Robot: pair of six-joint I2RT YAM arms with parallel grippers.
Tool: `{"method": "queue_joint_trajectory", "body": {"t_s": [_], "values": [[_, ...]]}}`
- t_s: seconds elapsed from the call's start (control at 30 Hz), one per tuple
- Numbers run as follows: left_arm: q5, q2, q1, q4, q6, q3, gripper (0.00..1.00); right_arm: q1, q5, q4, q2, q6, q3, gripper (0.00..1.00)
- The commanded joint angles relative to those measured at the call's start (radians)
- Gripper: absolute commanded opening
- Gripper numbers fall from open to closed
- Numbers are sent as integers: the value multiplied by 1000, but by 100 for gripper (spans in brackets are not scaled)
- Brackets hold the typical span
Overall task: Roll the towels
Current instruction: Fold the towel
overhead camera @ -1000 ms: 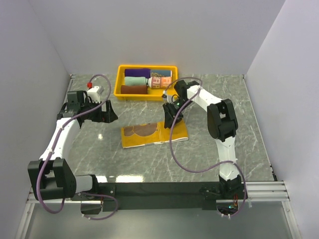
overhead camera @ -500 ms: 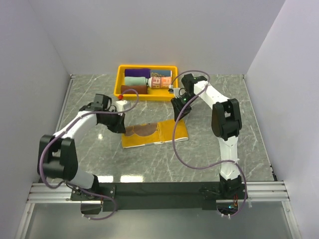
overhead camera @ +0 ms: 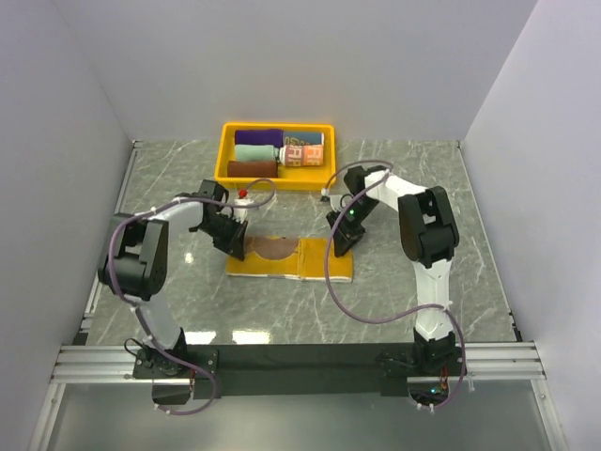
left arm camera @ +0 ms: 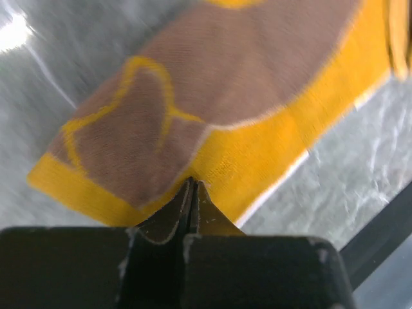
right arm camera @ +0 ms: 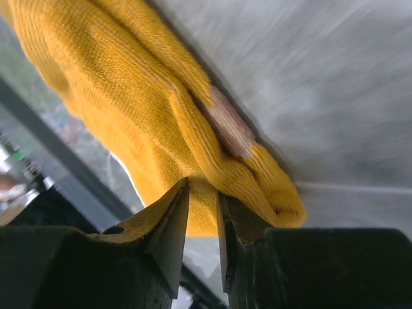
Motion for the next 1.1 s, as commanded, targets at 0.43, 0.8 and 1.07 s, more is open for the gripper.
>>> {"method": "queue_joint_trajectory", "body": {"t_s": [0.43,0.8,1.07], "values": [[58,102,-5,-27,29,411,16,-80,-311,-59,-284,-66,-227,46],[-59,-6,1,2,-39,152,17,-25,-138,-31,-204,-56,-161,70],[-88,129,0,34,-62,197,17,7,-116,21,-166,-10,-232,56]]}}
